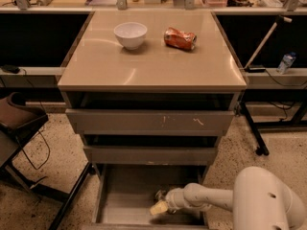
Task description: Pick 7up can from bottom drawer and place on counter
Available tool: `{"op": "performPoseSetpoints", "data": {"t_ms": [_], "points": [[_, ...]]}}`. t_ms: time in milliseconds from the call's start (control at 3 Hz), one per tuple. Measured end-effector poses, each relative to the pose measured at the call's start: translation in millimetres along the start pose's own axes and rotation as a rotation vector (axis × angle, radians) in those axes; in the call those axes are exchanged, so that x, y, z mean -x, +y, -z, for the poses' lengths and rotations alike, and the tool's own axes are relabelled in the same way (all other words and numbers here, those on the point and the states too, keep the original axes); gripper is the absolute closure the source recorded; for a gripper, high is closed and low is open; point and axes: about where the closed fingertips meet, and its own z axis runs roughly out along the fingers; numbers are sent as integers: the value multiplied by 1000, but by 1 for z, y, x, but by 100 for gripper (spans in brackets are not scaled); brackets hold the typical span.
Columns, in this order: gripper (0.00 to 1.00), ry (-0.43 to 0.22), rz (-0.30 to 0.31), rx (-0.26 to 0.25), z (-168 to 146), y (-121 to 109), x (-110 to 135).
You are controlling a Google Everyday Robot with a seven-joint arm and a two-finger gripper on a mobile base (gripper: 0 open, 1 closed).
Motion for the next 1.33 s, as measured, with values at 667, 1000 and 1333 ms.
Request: {"op": "performPoseSetpoints", "data": {"t_ms": [667, 1000, 1333], "points": [[0, -21, -68, 3, -30, -12, -10], [19, -21, -68, 3, -30, -12, -10], [42, -21, -68, 3, -30, -12, -10]]}}
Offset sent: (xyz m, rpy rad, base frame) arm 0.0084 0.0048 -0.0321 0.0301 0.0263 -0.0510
